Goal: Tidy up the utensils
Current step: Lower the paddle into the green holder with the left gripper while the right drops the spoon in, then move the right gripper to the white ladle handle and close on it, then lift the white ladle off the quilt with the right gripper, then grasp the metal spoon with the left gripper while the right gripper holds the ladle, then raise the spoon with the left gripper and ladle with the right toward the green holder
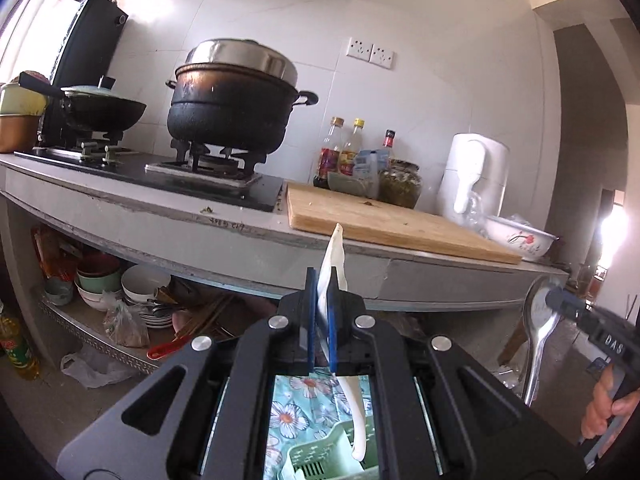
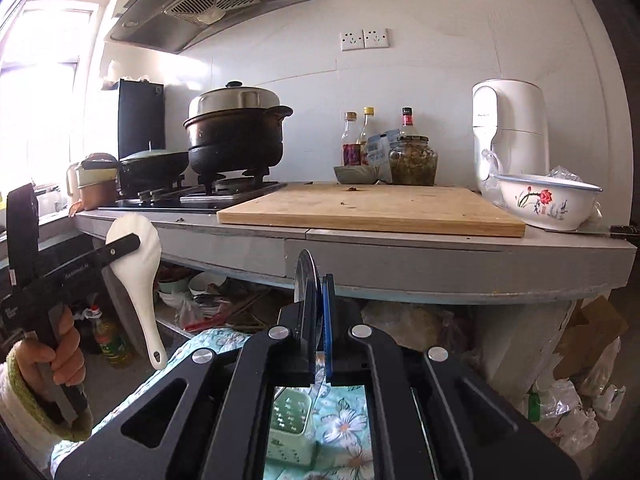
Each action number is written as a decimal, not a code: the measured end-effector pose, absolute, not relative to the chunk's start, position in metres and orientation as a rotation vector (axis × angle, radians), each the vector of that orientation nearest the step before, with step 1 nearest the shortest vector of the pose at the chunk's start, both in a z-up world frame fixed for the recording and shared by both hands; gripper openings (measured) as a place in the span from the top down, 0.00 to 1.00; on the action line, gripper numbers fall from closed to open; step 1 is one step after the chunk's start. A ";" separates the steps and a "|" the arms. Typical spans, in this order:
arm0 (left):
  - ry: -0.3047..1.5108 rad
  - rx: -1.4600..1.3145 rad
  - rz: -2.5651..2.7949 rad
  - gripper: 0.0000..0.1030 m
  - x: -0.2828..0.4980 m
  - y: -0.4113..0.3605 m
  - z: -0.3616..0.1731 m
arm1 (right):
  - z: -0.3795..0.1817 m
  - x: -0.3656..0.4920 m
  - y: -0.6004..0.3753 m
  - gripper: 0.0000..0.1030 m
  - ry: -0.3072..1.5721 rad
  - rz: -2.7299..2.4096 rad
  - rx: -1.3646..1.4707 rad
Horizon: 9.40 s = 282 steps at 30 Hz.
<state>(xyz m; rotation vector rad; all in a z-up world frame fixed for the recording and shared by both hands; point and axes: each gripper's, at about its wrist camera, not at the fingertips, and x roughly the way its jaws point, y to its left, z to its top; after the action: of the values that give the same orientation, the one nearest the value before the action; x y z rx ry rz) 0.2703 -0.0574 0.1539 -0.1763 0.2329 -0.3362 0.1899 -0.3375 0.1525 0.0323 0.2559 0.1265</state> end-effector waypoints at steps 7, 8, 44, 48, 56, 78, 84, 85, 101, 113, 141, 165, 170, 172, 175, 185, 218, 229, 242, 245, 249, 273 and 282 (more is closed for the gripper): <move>0.264 -0.166 -0.333 0.96 0.291 -0.054 0.113 | 0.128 0.240 -0.327 0.97 0.283 0.104 -0.008; 0.267 -0.154 -0.327 0.96 0.292 -0.055 0.108 | 0.124 0.243 -0.326 0.97 0.286 0.099 -0.014; 0.408 -0.219 -0.398 0.46 0.270 -0.037 0.053 | 0.041 0.234 -0.319 0.85 0.473 0.238 0.068; 0.412 -0.210 -0.411 0.33 0.254 -0.036 0.058 | 0.050 0.215 -0.329 0.73 0.444 0.245 0.126; 0.478 -0.183 -0.459 0.17 0.217 -0.032 0.056 | 0.061 0.162 -0.341 0.44 0.441 0.242 0.179; 0.851 -0.160 -0.496 0.08 0.150 -0.039 -0.032 | -0.051 0.056 -0.310 0.06 0.781 -0.171 -0.059; 0.820 -0.167 -0.569 0.08 0.140 -0.043 -0.026 | -0.047 0.046 -0.319 0.06 0.737 -0.243 -0.090; 0.819 -0.175 -0.579 0.08 0.139 -0.044 -0.025 | -0.044 0.046 -0.320 0.06 0.726 -0.237 -0.086; 0.847 -0.117 -0.629 0.08 0.136 -0.074 -0.046 | -0.069 0.079 -0.333 0.40 0.836 0.084 0.336; 0.813 -0.127 -0.679 0.08 0.133 -0.073 -0.045 | -0.091 0.102 -0.332 0.72 0.972 0.126 0.395; 0.844 -0.167 -0.727 0.38 0.132 -0.074 -0.053 | -0.109 0.128 -0.327 0.91 1.045 0.093 0.393; 0.875 -0.159 -0.771 0.49 0.130 -0.090 -0.056 | -0.079 0.111 -0.301 0.73 0.989 0.217 0.270; 0.872 -0.160 -0.770 0.50 0.129 -0.088 -0.056 | -0.094 0.120 -0.281 0.73 1.049 0.221 0.194; 0.874 -0.164 -0.767 0.50 0.130 -0.087 -0.057 | -0.099 0.121 -0.276 0.82 1.059 0.205 0.161; 0.880 -0.171 -0.765 0.51 0.131 -0.086 -0.059 | -0.102 0.121 -0.277 0.91 1.060 0.198 0.165; 0.883 -0.175 -0.771 0.54 0.129 -0.087 -0.058 | -0.075 0.110 -0.315 0.91 0.954 0.166 0.344; 1.161 -0.176 -0.763 0.94 0.178 -0.229 -0.123 | -0.120 0.067 -0.387 0.92 0.946 0.074 0.607; 1.245 -0.298 -0.742 0.98 0.143 -0.166 -0.119 | -0.117 0.051 -0.368 0.93 1.012 0.156 0.582; 1.247 -0.254 -0.747 0.88 0.107 -0.126 -0.116 | -0.114 0.026 -0.351 0.65 1.101 0.227 0.537; 1.187 -0.216 -0.766 0.79 0.109 -0.127 -0.101 | -0.102 0.027 -0.354 0.54 1.069 0.207 0.489; 1.127 -0.141 -0.769 0.74 0.115 -0.132 -0.086 | -0.091 0.033 -0.366 0.51 1.024 0.189 0.483; 1.157 0.263 -0.830 0.71 0.187 -0.200 -0.101 | -0.106 0.115 -0.383 0.57 1.044 0.370 0.331; 1.174 0.282 -0.849 0.75 0.187 -0.205 -0.104 | -0.105 0.121 -0.373 0.74 1.079 0.434 0.244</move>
<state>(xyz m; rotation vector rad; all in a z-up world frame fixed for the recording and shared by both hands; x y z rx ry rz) 0.1867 -0.2050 -0.1043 0.2819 1.1738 -0.8491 0.1210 -0.3733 -0.1051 0.2436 1.0789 0.4337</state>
